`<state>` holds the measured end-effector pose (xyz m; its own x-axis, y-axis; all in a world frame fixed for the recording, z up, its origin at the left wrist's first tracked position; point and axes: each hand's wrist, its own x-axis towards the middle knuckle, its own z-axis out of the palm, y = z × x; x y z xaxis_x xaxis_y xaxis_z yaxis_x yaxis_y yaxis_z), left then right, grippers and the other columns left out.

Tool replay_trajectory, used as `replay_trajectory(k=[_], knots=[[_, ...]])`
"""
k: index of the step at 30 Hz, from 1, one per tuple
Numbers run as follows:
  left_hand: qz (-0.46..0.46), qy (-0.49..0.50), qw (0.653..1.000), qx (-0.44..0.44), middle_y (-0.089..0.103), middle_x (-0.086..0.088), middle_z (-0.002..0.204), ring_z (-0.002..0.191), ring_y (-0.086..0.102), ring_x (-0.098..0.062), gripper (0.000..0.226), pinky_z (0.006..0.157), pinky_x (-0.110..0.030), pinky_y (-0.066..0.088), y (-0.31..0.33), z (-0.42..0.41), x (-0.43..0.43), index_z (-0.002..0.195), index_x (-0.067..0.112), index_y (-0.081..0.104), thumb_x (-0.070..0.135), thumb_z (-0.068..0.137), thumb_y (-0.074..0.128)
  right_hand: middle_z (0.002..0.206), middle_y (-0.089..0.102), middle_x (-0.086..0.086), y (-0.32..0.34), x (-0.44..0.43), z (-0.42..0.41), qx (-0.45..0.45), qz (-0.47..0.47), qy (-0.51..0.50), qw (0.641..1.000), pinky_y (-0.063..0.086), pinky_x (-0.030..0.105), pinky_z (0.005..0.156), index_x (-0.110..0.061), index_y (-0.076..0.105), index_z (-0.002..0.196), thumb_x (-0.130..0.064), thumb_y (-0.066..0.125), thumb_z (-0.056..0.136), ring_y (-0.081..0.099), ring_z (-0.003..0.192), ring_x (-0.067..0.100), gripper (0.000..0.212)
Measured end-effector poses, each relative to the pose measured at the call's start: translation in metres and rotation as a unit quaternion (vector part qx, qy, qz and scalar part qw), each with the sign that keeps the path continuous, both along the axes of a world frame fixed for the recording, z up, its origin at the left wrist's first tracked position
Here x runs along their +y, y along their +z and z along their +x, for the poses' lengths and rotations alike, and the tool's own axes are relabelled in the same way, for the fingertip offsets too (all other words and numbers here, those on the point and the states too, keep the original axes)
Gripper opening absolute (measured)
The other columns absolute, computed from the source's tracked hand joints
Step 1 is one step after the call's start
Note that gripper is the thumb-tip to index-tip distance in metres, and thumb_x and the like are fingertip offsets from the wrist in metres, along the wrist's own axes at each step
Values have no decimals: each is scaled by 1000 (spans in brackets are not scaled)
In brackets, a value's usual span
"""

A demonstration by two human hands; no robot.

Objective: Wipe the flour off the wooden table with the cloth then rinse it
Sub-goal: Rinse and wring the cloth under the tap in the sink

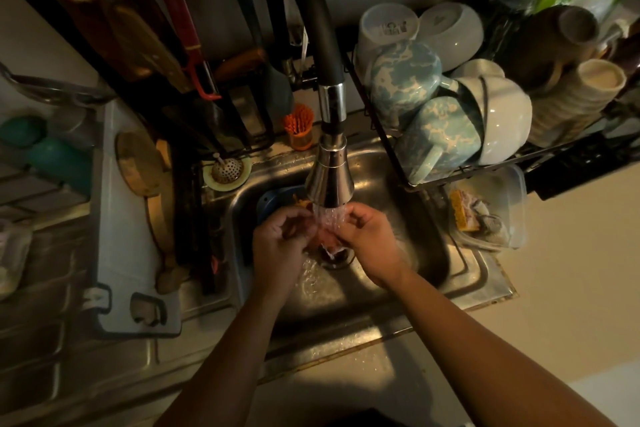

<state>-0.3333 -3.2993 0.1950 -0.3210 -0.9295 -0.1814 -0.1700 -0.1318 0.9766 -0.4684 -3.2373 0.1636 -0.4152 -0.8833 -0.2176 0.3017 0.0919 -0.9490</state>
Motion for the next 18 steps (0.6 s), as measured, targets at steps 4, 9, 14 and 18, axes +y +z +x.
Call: replay_trajectory(k=[4, 9, 14, 18], knots=[[-8, 55, 998, -14, 74, 8, 94, 90, 69, -6, 44, 77, -30, 58, -2, -1, -6, 91, 31, 70, -11, 84, 60, 67, 69, 14, 10, -2, 1, 3, 2, 46, 999, 52, 21, 52, 7, 65, 83, -2, 69, 90, 62, 54, 17, 12], [30, -49, 998, -25, 74, 5, 102, 98, 69, -10, 36, 78, -30, 58, -7, -8, 9, 95, 29, 71, -5, 83, 68, 53, 65, -5, 9, -10, 7, 32, 43, -90, 995, 46, 21, 40, -12, 65, 72, 18, 57, 90, 59, 45, 6, 36], [10, 71, 997, -19, 73, 3, 98, 95, 69, -12, 36, 77, -25, 55, -7, -14, 1, 91, 31, 70, -4, 86, 66, 54, 64, -2, 11, -4, 8, 14, 24, -52, 998, 42, 20, 40, -18, 70, 70, 8, 63, 92, 54, 43, 8, 35], [17, 37, 999, -35, 71, 4, 104, 98, 67, -12, 28, 77, -25, 56, -13, -19, 9, 98, 26, 71, 0, 88, 65, 75, 76, 9, 8, -7, 1, 37, 58, -78, 995, 60, 42, 64, -6, 75, 91, 3, 64, 94, 69, 62, 26, 15]])
